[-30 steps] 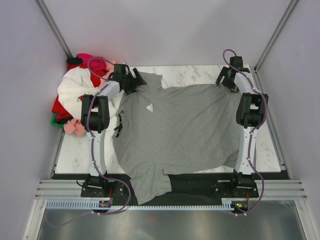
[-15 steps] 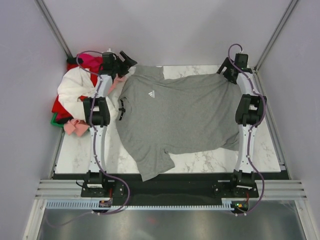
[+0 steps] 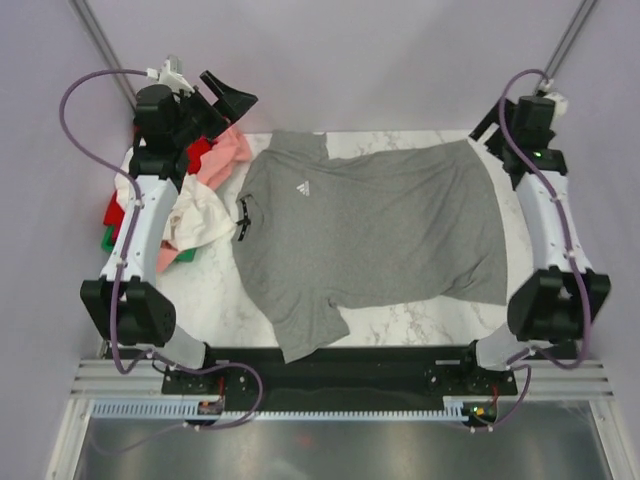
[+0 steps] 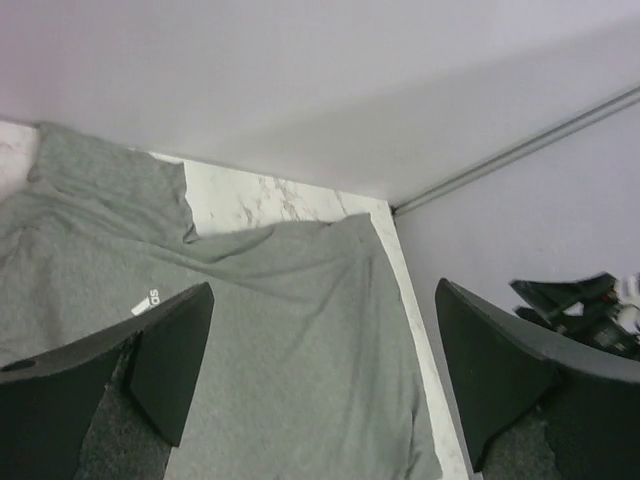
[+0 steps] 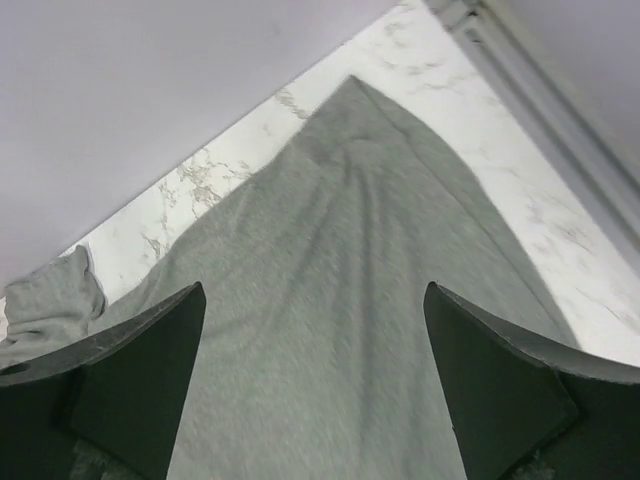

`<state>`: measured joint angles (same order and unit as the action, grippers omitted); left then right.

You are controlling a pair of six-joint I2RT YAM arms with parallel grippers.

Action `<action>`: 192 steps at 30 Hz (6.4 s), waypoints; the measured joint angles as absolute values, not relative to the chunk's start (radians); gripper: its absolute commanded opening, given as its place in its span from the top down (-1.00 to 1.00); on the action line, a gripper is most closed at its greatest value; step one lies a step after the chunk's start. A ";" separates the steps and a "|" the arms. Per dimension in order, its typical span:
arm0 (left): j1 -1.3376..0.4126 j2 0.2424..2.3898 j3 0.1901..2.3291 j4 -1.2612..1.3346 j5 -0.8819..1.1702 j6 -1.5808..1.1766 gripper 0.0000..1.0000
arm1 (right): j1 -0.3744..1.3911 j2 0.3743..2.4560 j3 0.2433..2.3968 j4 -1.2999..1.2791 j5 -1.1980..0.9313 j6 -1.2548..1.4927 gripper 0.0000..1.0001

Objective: Fold and stack the t-shirts

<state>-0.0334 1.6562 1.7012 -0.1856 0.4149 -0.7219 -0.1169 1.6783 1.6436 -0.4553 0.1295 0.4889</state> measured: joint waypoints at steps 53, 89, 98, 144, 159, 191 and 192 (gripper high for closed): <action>-0.490 1.013 0.422 -0.455 0.166 -0.840 -0.45 | -0.429 1.267 0.582 -0.465 0.179 0.701 1.00; -0.308 1.152 0.957 -0.659 0.117 -0.747 0.96 | -0.462 1.234 0.727 -0.577 0.111 0.680 1.00; -0.144 1.310 1.160 -0.700 0.191 -0.662 0.96 | -0.453 1.282 0.921 -0.598 0.084 0.684 1.00; -0.002 2.201 2.037 -0.847 0.356 -0.509 -0.99 | -0.288 2.139 1.821 -0.691 0.111 0.614 -0.66; -0.002 1.632 1.087 -0.509 0.299 -0.560 -0.82 | -0.338 1.821 1.160 -0.512 0.002 0.588 -0.32; 0.123 1.486 1.178 -0.448 0.238 -0.639 0.96 | -0.473 1.665 1.200 -0.543 -0.020 0.602 1.00; 0.123 1.461 1.145 -0.453 0.240 -0.638 0.96 | -0.480 1.649 1.180 -0.543 -0.019 0.602 1.00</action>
<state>0.1230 1.4612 1.1454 -0.4526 0.2401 -0.6384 -0.4801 1.6493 1.1797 -0.5434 -0.0193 0.6022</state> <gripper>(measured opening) 0.029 0.012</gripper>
